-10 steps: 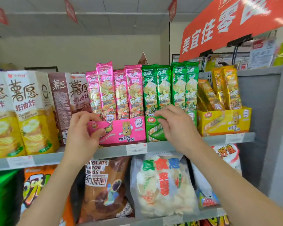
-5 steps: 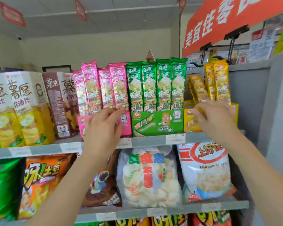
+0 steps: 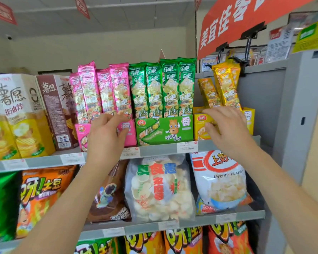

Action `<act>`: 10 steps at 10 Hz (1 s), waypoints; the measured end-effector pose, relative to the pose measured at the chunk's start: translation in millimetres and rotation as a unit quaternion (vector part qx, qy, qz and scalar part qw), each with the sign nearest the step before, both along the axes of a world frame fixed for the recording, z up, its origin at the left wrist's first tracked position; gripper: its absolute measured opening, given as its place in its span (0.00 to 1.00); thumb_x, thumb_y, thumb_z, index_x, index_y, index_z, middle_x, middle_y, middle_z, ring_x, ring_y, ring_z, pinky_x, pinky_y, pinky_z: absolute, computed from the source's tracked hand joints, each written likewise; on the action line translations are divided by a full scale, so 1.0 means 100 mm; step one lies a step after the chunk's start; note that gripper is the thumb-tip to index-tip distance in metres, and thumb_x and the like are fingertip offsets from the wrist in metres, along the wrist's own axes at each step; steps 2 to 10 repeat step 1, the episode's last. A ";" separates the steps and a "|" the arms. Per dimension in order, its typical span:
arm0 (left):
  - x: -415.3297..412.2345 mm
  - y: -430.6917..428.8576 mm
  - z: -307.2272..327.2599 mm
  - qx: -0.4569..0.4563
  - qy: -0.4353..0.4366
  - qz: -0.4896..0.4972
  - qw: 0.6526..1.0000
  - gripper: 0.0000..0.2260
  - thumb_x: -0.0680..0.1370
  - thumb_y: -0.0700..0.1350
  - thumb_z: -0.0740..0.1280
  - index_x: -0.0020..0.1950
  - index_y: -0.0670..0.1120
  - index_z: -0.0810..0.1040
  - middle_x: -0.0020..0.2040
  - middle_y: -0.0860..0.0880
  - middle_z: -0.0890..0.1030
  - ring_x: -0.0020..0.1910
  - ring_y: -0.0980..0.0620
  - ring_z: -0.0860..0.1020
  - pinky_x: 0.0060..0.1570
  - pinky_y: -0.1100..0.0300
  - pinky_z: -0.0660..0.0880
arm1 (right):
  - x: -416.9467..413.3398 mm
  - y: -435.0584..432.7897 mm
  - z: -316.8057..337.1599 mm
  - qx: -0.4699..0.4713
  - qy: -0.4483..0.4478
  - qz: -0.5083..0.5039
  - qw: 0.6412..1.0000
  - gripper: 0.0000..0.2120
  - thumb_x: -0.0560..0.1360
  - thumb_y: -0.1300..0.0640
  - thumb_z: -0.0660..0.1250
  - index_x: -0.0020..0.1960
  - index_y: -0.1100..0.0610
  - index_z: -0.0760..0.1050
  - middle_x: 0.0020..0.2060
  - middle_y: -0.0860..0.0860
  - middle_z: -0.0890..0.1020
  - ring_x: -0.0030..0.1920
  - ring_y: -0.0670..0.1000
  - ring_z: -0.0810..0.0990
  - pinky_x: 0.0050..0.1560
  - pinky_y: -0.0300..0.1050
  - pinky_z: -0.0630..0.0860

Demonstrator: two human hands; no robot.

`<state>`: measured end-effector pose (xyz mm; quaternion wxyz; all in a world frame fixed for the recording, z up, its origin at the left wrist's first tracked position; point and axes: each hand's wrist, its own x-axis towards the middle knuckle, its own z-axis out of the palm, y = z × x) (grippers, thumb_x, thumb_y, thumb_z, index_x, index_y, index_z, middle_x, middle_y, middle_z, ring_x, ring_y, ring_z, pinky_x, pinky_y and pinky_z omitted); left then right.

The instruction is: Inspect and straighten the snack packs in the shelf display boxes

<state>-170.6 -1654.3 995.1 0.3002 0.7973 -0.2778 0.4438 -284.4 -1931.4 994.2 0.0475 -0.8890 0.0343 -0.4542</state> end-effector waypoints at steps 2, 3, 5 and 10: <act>0.02 -0.01 0.01 -0.004 0.008 0.012 1.000 0.13 0.74 0.38 0.73 0.58 0.45 0.82 0.49 0.44 0.78 0.49 0.39 0.75 0.48 0.50 0.73 | -0.14 -0.05 -0.08 0.017 -0.063 0.027 0.998 0.19 0.77 0.63 0.66 0.67 0.57 0.74 0.62 0.55 0.78 0.64 0.59 0.73 0.65 0.56 0.66; 0.02 -0.01 0.01 -0.004 0.008 0.012 1.000 0.13 0.74 0.38 0.73 0.58 0.45 0.82 0.49 0.44 0.78 0.49 0.39 0.75 0.48 0.50 0.73 | -0.14 -0.05 -0.08 0.017 -0.063 0.027 0.998 0.19 0.77 0.63 0.66 0.67 0.57 0.74 0.62 0.55 0.78 0.64 0.59 0.73 0.65 0.56 0.66; 0.02 -0.01 0.01 -0.004 0.008 0.012 1.000 0.13 0.74 0.38 0.73 0.58 0.45 0.82 0.49 0.44 0.78 0.49 0.39 0.75 0.48 0.50 0.73 | -0.14 -0.05 -0.08 0.017 -0.063 0.027 0.998 0.19 0.77 0.63 0.66 0.67 0.57 0.74 0.62 0.55 0.78 0.64 0.59 0.73 0.65 0.56 0.66; 0.02 -0.01 0.01 -0.004 0.008 0.012 1.000 0.13 0.74 0.38 0.73 0.58 0.45 0.82 0.49 0.44 0.78 0.49 0.39 0.75 0.48 0.50 0.73 | -0.14 -0.05 -0.08 0.017 -0.063 0.027 0.998 0.19 0.77 0.63 0.66 0.67 0.57 0.74 0.62 0.55 0.78 0.64 0.59 0.73 0.65 0.56 0.66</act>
